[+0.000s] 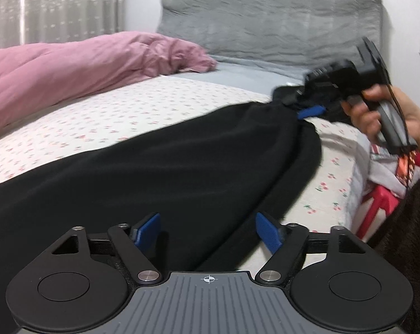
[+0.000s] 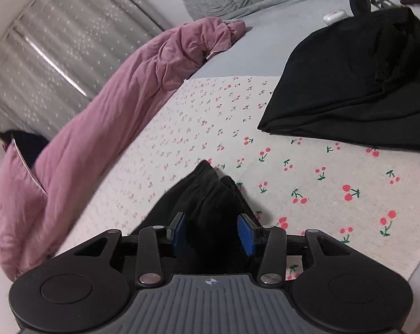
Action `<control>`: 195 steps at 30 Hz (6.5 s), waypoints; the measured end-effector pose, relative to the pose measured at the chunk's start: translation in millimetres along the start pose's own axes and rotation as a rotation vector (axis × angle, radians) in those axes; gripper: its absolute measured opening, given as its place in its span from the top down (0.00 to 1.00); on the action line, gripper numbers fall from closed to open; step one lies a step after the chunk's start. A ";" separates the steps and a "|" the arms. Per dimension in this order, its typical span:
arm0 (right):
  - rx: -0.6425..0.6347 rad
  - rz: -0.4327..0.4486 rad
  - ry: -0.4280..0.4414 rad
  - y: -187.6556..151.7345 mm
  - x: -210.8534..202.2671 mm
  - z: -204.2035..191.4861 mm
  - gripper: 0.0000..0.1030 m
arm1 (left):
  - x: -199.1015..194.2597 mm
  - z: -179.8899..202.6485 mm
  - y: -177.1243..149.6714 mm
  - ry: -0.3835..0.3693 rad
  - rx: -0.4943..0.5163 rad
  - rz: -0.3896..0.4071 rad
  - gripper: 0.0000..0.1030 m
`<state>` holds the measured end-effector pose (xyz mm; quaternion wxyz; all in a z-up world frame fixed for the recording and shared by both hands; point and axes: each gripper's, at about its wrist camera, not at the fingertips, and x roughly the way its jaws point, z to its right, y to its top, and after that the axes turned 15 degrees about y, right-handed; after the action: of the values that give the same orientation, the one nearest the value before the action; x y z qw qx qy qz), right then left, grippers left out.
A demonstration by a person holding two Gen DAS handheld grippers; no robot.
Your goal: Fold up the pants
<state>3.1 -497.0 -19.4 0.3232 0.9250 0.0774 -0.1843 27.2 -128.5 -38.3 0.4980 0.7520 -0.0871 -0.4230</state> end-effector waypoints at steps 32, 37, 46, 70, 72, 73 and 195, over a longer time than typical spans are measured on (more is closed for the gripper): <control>-0.114 0.001 0.106 25.1 7.5 -53.2 0.94 | 22.0 31.6 20.1 0.155 0.003 0.053 0.92; -0.112 -0.024 0.096 20.2 0.0 -48.2 0.94 | 0.5 19.6 26.8 0.194 -0.047 0.145 0.97; -0.154 -0.104 -0.019 -7.8 -31.4 -24.7 0.94 | -9.7 45.2 15.3 0.103 0.129 0.071 0.97; -0.317 -0.089 -0.184 -0.9 -39.7 -28.9 0.34 | -43.2 -43.9 16.7 0.115 -0.024 0.086 0.27; -0.329 -0.099 -0.168 2.3 -30.3 -33.0 0.33 | -42.9 -72.5 21.9 0.205 -0.057 0.065 0.27; -0.336 -0.100 -0.157 4.2 -24.1 -34.3 0.32 | -41.4 -90.0 24.3 0.248 -0.073 0.048 0.26; -0.386 -0.082 -0.023 -41.1 21.2 -89.2 0.85 | -25.1 -152.6 -35.4 0.117 -0.609 -0.224 0.16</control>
<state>37.8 -408.7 13.3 0.4875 0.8398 0.1452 -0.1898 111.6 5.7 -31.3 0.6547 0.5963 0.1553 -0.4378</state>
